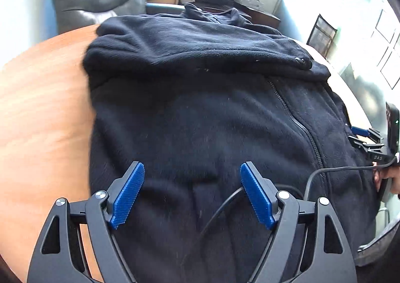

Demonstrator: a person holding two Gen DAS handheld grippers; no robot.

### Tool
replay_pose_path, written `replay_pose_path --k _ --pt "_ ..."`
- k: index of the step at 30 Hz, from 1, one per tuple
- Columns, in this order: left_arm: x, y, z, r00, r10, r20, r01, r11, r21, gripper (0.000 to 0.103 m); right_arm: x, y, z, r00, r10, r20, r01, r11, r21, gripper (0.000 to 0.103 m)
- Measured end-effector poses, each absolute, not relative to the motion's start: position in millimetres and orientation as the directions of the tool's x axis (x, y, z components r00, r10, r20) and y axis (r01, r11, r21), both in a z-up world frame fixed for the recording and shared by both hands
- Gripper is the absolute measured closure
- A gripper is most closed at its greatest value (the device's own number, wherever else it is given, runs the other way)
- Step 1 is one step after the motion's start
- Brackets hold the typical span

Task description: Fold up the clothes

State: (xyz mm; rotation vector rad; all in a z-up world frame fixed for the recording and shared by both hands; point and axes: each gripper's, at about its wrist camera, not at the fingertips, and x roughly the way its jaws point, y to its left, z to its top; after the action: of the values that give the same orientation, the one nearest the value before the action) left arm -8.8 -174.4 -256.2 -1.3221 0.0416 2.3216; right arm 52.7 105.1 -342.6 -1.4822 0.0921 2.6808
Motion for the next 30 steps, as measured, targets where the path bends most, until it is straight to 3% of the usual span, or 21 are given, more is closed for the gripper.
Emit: replay_pose_path --k 5,9,14,20,24,27,30 --pt "12.5 -169.5 -263.3 -0.451 0.338 -0.826 -0.415 -0.899 -0.141 0.016 66.7 101.2 -351.5 -0.576 0.046 -0.816 -0.113 -0.993 0.024 0.019" --pt "25.4 -173.9 -252.9 -0.412 0.352 -0.841 -0.376 -0.906 -0.195 0.017 61.7 99.7 -343.3 -0.504 0.018 -0.864 -0.083 -0.996 0.028 0.02" --pt "63.0 -175.8 -260.7 -0.401 0.339 -0.851 -0.4 -0.9 -0.17 0.017 86.1 87.7 -337.7 -0.518 -0.07 -0.852 0.095 -0.995 0.024 0.02" --pt "78.1 -182.7 -254.7 -0.371 0.321 -0.871 -0.397 -0.903 -0.164 0.018 106.0 78.9 -344.0 -0.446 -0.086 -0.891 0.139 -0.99 0.026 0.023" --pt "87.7 -206.2 -238.0 -0.319 0.315 -0.894 -0.364 -0.912 -0.191 0.021 118.8 100.0 -316.5 -0.457 -0.225 -0.86 0.076 -0.974 0.214 0.023" --pt "87.7 -237.8 -235.6 -0.233 0.328 -0.915 -0.315 -0.916 -0.248 0.02 132.9 128.5 -335.2 -0.334 -0.314 -0.889 -0.028 -0.939 0.342 0.022" --pt "73.5 -267.9 -239.4 -0.108 0.387 -0.916 -0.269 -0.898 -0.348 0.017 146.3 150.0 -359.9 -0.216 -0.471 -0.855 -0.108 -0.859 0.501 0.022"
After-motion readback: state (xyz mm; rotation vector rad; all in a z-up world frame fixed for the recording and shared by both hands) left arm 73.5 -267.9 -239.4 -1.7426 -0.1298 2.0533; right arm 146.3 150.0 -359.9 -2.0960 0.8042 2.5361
